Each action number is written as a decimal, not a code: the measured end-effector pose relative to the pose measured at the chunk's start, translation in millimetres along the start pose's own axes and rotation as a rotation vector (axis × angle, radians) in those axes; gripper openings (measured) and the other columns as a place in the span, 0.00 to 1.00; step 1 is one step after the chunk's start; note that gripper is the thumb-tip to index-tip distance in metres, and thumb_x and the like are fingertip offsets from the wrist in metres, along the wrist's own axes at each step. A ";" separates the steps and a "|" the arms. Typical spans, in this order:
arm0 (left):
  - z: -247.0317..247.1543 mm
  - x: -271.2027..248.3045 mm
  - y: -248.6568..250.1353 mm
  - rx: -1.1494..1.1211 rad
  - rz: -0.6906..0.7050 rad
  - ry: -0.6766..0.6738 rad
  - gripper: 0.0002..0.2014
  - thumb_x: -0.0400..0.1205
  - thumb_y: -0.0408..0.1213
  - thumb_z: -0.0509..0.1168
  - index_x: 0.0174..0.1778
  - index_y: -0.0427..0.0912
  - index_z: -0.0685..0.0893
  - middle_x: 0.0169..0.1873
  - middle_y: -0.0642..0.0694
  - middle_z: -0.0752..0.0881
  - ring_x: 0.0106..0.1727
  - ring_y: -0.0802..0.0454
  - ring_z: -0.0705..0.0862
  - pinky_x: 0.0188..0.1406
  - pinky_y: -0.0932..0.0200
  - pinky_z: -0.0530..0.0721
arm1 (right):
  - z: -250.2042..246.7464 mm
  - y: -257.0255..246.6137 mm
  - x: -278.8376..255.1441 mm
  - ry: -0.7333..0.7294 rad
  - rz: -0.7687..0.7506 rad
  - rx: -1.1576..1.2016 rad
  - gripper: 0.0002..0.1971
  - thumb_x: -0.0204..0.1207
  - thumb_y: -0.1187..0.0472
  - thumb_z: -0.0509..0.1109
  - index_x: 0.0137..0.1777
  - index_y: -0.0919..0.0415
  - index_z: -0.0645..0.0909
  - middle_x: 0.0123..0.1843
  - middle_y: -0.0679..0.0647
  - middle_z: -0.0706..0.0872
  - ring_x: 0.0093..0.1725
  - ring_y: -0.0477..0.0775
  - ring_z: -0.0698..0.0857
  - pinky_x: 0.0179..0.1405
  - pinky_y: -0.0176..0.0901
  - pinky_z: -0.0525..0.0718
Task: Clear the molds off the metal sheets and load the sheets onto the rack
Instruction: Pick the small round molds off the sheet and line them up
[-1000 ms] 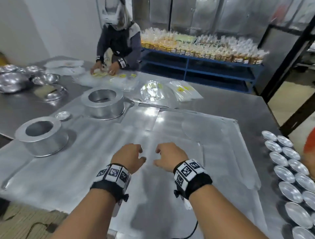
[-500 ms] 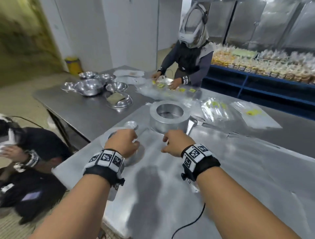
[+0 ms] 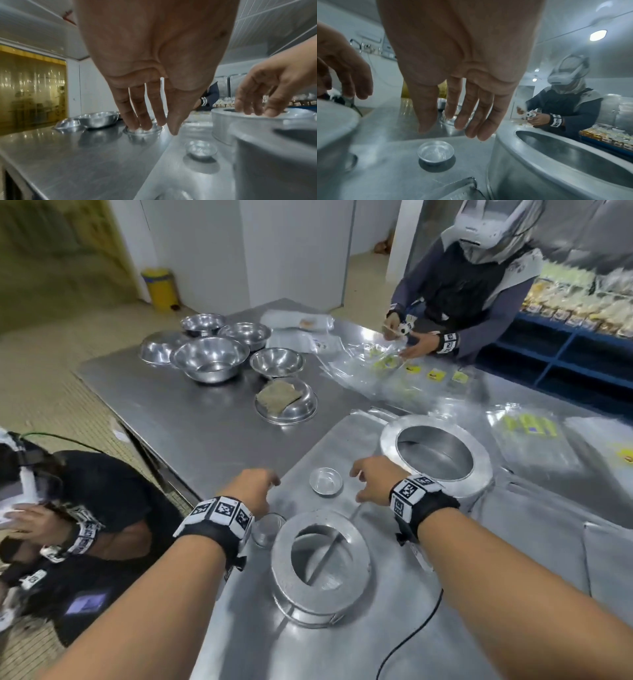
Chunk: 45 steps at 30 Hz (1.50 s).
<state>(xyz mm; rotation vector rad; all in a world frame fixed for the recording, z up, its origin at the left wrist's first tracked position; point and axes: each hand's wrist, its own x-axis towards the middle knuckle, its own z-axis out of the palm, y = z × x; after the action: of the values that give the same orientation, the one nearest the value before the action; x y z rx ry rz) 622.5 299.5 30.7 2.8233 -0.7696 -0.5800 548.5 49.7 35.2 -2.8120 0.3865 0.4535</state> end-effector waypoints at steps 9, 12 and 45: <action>51.9 43.4 -27.4 0.049 0.069 -0.259 0.39 0.61 0.42 0.85 0.69 0.57 0.79 0.64 0.49 0.77 0.67 0.46 0.79 0.67 0.50 0.80 | 41.5 -13.1 85.6 -0.134 -0.084 -0.064 0.48 0.61 0.58 0.87 0.81 0.50 0.66 0.74 0.56 0.76 0.74 0.60 0.77 0.71 0.53 0.78; 58.0 48.8 -30.4 0.078 0.088 -0.210 0.33 0.61 0.48 0.84 0.62 0.57 0.81 0.59 0.52 0.77 0.61 0.49 0.79 0.61 0.53 0.83 | 47.9 -15.0 98.9 -0.157 -0.124 -0.037 0.54 0.59 0.58 0.88 0.84 0.50 0.63 0.81 0.53 0.71 0.78 0.58 0.73 0.75 0.51 0.74; -19.1 -70.9 41.4 0.245 -0.149 0.203 0.27 0.72 0.51 0.74 0.61 0.41 0.76 0.58 0.39 0.71 0.53 0.34 0.84 0.44 0.46 0.84 | -8.4 21.6 -45.5 0.127 -0.158 0.040 0.49 0.57 0.58 0.88 0.80 0.53 0.70 0.74 0.53 0.80 0.73 0.56 0.78 0.69 0.45 0.77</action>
<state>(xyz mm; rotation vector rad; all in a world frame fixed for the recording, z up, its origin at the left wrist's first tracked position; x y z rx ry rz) 555.2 301.6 81.5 3.1210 -0.6354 -0.2240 502.6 37.0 53.6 -2.8130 0.1938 0.2313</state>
